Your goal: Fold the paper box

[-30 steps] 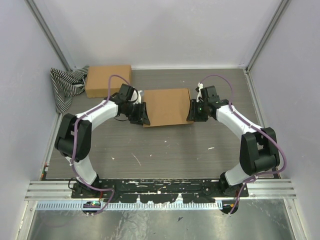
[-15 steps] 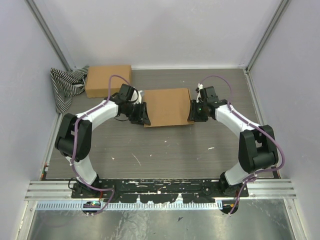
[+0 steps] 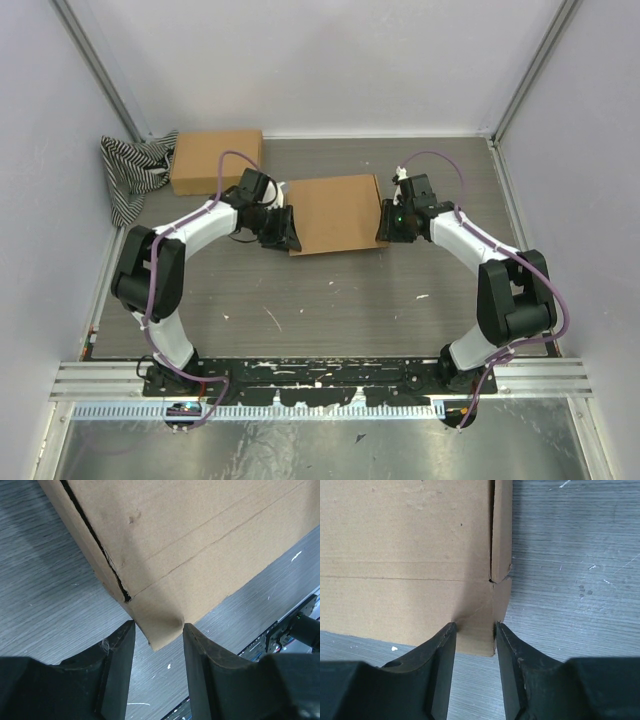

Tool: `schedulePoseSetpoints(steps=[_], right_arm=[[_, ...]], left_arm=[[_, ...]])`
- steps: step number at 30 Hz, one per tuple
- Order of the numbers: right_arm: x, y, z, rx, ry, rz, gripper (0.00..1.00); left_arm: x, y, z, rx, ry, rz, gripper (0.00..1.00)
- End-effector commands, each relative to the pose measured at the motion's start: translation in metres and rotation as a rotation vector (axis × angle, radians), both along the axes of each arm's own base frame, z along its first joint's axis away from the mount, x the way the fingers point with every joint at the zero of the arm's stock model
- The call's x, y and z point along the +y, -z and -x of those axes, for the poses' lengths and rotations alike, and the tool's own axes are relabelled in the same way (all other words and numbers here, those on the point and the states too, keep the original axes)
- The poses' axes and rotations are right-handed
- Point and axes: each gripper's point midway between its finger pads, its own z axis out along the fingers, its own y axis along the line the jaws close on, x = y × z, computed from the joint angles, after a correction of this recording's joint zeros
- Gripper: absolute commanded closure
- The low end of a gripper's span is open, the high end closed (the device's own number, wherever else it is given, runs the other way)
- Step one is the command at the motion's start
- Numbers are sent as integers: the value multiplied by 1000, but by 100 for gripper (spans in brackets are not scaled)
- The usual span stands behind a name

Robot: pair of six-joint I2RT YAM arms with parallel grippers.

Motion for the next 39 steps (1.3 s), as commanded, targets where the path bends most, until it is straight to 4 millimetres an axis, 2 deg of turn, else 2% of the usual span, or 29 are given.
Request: schedulePoseSetpoints(steps=[1, 5, 11, 19, 23, 27, 29, 39], right_arm=[[3, -19, -11, -78, -5, -2, 56], [4, -16, -12, -75, -5, -7, 56], [18, -30, -7, -91, -56, -82, 57], [15, -52, -5, -111, -59, -70, 57], [11, -54, -6, -115, -49, -52, 57], [9, -53, -5, -114, -45, -42, 57], [8, -51, -5, -108, -42, -38, 57], [9, -32, -7, -79, -38, -36, 58]], left_arm=[[-4, -8, -5, -22, 15, 4, 51], [0, -7, -8, -36, 7, -22, 50], [-19, -19, -2, -11, 46, 104, 53], [-21, -27, 5, -7, 63, 135, 54], [-22, -27, 3, -11, 64, 136, 54], [-25, -35, 2, -30, 65, 164, 53], [-21, -34, -1, -46, 57, 135, 52], [-11, 0, -19, -71, 18, 25, 52]])
